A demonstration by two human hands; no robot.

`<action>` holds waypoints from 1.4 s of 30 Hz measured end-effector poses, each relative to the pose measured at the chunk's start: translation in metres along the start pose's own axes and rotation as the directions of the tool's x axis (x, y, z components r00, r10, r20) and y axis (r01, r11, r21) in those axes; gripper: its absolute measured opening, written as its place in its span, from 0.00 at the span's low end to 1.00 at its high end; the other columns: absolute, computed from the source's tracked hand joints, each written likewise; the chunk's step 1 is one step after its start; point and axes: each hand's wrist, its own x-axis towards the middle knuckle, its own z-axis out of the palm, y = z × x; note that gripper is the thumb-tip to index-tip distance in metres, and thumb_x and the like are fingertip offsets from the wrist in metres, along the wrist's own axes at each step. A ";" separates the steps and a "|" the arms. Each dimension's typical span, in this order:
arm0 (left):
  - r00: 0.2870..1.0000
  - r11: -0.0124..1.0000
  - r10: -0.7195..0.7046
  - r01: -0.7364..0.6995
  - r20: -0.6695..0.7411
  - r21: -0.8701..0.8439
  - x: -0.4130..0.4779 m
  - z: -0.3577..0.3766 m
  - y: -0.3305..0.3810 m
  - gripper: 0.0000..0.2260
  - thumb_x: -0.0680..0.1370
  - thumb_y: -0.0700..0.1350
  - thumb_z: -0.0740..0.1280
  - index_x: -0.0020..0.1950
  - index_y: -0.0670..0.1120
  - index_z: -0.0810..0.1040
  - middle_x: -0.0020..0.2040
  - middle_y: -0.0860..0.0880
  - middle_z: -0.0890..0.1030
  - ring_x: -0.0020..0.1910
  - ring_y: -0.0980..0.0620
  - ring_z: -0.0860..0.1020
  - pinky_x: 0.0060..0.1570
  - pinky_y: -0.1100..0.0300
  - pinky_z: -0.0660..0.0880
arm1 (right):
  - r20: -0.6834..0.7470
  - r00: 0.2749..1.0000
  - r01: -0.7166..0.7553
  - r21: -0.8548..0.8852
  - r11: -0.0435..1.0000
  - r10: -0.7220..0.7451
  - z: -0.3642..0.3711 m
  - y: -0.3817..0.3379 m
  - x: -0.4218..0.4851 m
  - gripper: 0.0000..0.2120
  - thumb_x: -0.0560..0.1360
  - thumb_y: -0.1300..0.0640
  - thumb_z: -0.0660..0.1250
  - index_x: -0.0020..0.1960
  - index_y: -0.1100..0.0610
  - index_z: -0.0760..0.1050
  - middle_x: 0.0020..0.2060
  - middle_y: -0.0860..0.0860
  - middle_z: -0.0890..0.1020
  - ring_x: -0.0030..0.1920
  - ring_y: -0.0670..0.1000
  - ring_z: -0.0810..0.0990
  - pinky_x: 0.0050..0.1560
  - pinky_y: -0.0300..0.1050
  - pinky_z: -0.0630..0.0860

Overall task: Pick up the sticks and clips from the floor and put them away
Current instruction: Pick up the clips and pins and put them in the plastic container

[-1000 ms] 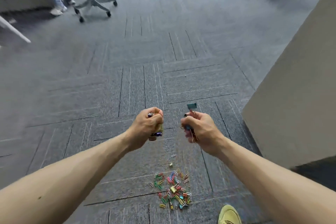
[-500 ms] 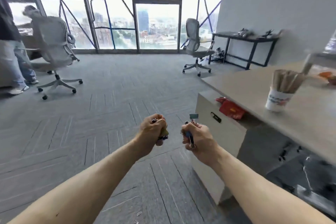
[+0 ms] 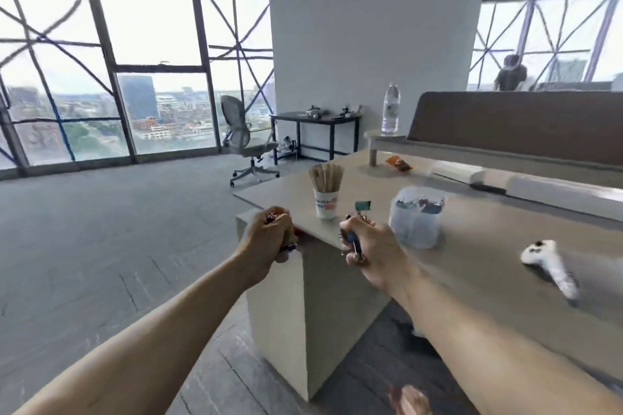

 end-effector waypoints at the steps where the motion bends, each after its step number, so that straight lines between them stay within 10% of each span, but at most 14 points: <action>1: 1.000 1.000 0.006 -0.006 0.022 -0.001 0.004 0.016 0.005 0.13 0.79 0.33 0.57 0.36 0.45 0.68 0.27 0.49 0.65 0.21 0.55 0.64 0.21 0.67 0.58 | -0.030 0.999 0.016 0.004 1.000 -0.016 -0.013 -0.010 -0.001 0.08 0.76 0.66 0.64 0.39 0.60 0.71 0.29 0.54 0.71 0.27 0.49 0.67 0.19 0.37 0.60; 21: 0.983 0.978 0.082 -0.111 0.161 0.178 0.136 0.214 0.021 0.07 0.76 0.34 0.59 0.42 0.43 0.73 0.25 0.45 0.75 0.28 0.47 0.72 0.22 0.64 0.62 | -0.311 0.921 0.121 -0.344 0.931 -0.235 -0.164 -0.129 0.119 0.09 0.72 0.65 0.68 0.34 0.58 0.73 0.26 0.53 0.73 0.26 0.50 0.70 0.23 0.38 0.65; 33: 0.960 0.792 0.169 -0.267 0.223 0.549 0.211 0.268 -0.015 0.05 0.73 0.40 0.63 0.45 0.41 0.77 0.39 0.40 0.83 0.37 0.42 0.81 0.34 0.52 0.77 | -0.262 0.953 -0.143 -0.833 0.535 -0.153 -0.193 -0.112 0.211 0.12 0.69 0.53 0.71 0.45 0.62 0.78 0.39 0.57 0.83 0.35 0.54 0.79 0.31 0.43 0.72; 42: 0.939 0.629 0.172 -0.338 0.299 0.700 0.220 0.273 -0.028 0.07 0.72 0.45 0.67 0.48 0.44 0.79 0.46 0.44 0.82 0.48 0.44 0.78 0.43 0.57 0.73 | -0.206 0.973 -0.166 -0.939 0.300 -0.104 -0.198 -0.107 0.220 0.11 0.62 0.53 0.75 0.35 0.61 0.79 0.35 0.56 0.84 0.37 0.57 0.83 0.40 0.48 0.82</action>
